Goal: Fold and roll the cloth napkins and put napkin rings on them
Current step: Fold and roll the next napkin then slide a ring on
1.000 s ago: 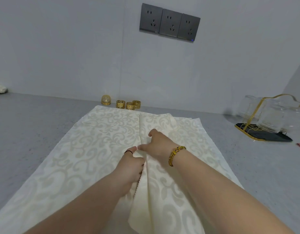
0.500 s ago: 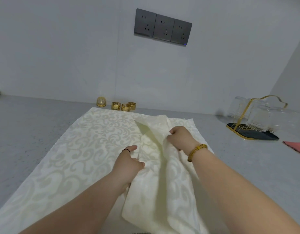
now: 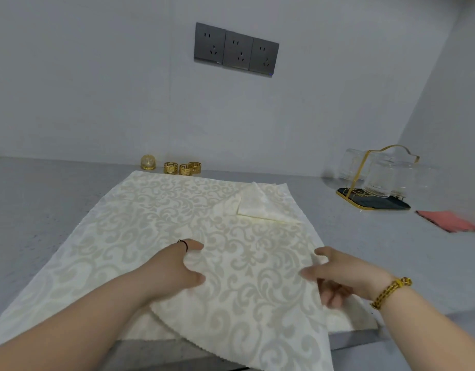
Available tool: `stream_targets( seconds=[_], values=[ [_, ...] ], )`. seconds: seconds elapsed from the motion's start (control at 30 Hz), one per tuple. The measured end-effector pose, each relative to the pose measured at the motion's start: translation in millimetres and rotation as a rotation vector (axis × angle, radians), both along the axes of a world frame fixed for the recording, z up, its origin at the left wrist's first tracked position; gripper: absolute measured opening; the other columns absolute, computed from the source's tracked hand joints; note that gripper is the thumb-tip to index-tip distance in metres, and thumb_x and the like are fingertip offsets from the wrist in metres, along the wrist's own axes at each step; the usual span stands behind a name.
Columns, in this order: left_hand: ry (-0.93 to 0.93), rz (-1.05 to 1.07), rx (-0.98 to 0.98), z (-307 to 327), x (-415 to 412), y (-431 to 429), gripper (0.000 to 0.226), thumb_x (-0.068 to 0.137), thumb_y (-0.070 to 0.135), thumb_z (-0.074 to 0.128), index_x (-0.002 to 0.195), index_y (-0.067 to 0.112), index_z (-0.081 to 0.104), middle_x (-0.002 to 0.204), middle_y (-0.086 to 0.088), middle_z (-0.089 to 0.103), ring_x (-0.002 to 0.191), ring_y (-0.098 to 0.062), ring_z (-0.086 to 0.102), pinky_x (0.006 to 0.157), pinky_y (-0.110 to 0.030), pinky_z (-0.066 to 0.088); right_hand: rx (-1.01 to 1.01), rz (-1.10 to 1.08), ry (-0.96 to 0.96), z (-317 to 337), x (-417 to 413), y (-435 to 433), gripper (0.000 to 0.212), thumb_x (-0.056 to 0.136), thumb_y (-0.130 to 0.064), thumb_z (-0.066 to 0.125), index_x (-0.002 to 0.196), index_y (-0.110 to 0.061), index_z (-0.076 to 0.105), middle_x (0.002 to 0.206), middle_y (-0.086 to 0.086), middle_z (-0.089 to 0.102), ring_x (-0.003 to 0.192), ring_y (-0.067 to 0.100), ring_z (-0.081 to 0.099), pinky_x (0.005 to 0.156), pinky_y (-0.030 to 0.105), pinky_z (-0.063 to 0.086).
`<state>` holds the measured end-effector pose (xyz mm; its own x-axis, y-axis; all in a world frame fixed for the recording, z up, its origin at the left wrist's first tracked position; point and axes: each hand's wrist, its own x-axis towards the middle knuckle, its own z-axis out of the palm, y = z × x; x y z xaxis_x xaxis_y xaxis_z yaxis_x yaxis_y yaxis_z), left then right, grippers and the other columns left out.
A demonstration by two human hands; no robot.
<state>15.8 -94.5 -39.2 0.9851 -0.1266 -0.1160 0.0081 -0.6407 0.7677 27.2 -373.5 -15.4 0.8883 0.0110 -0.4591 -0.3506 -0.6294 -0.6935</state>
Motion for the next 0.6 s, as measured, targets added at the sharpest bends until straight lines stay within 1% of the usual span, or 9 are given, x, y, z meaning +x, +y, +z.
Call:
stream_targets(
  seconds=[0.1,0.2,0.27,0.33,0.37,0.4,0.47,0.53,0.6],
  values=[
    [0.096,-0.085,-0.072,5.8,-16.9,7.1,0.023,0.087,0.015,0.059,0.103,0.032,0.059,0.126,0.014,0.045,0.097,-0.001,0.051,0.060,-0.005,0.045,-0.068,0.225,0.081,3.9,-25.8,10.5,0.088,0.085,-0.012,0.062,0.145,-0.021,-0.002,0.081,0.010,0.065,0.040,0.009,0.057,0.037,0.020,0.044],
    [0.142,-0.113,-0.338,30.3,-26.9,16.8,0.021,0.083,0.008,0.064,0.077,0.025,0.074,0.096,0.012,0.062,0.083,-0.007,0.060,0.048,-0.018,0.052,0.100,0.321,-0.008,22.0,-46.4,17.8,0.083,0.075,-0.007,0.065,0.142,-0.023,0.021,0.074,0.011,0.061,0.045,0.017,0.057,0.043,0.025,0.047],
    [0.107,-0.100,-0.558,56.1,-29.2,26.4,0.012,0.065,0.008,0.075,0.065,0.019,0.075,0.067,0.007,0.064,0.049,-0.005,0.055,0.032,-0.019,0.041,0.456,0.232,-0.116,48.6,-51.8,12.5,0.072,0.054,-0.006,0.070,0.122,-0.022,0.052,0.059,0.011,0.061,0.044,0.019,0.056,0.040,0.024,0.045],
    [0.031,-0.065,-0.702,78.7,-25.2,34.5,0.018,0.048,0.009,0.083,0.060,0.019,0.075,0.058,0.007,0.063,0.036,-0.003,0.046,0.030,-0.017,0.037,0.747,0.138,-0.220,75.1,-52.4,10.3,0.046,0.046,-0.013,0.080,0.091,-0.017,0.071,0.045,0.011,0.055,0.031,0.017,0.050,0.032,0.019,0.040],
    [0.001,-0.031,-0.735,88.1,-20.9,35.9,0.007,0.059,0.012,0.077,0.059,0.018,0.075,0.057,0.007,0.062,0.034,-0.003,0.045,0.030,-0.016,0.037,0.796,0.109,-0.275,81.3,-42.6,10.2,0.021,0.057,-0.019,0.078,0.076,-0.012,0.073,0.045,0.010,0.054,0.031,0.016,0.049,0.032,0.017,0.040],
    [-0.016,-0.022,-0.717,87.4,-8.4,40.0,0.019,0.073,0.008,0.064,0.060,0.017,0.074,0.055,0.006,0.061,0.034,-0.004,0.047,0.032,-0.015,0.039,0.791,0.062,-0.319,83.2,-32.3,11.8,0.013,0.076,-0.016,0.064,0.067,-0.009,0.070,0.048,0.008,0.055,0.033,0.014,0.051,0.033,0.016,0.040],
    [0.031,0.019,-0.643,86.5,13.2,35.4,0.032,0.088,0.000,0.048,0.072,0.015,0.071,0.060,0.001,0.061,0.039,-0.007,0.055,0.038,-0.016,0.046,0.675,0.052,-0.282,73.7,1.0,20.0,0.033,0.090,0.000,0.038,0.068,-0.005,0.062,0.057,0.007,0.055,0.044,0.013,0.053,0.038,0.017,0.043],
    [0.069,0.076,-0.488,83.2,42.2,26.0,0.026,0.093,0.000,0.042,0.089,0.010,0.066,0.083,-0.004,0.062,0.059,-0.010,0.063,0.049,-0.021,0.051,0.542,0.000,-0.272,64.3,40.6,39.2,0.030,0.091,0.003,0.037,0.075,-0.006,0.061,0.069,0.010,0.052,0.055,0.016,0.053,0.046,0.021,0.049],
    [-0.050,0.146,-0.319,90.0,73.7,16.8,0.026,0.094,0.000,0.040,0.098,0.011,0.063,0.104,-0.005,0.056,0.083,-0.013,0.055,0.056,-0.017,0.044,0.411,-0.068,-0.419,68.1,77.9,52.9,0.029,0.089,0.005,0.042,0.073,-0.011,0.061,0.076,0.011,0.051,0.067,0.021,0.050,0.060,0.024,0.047]
  ],
)
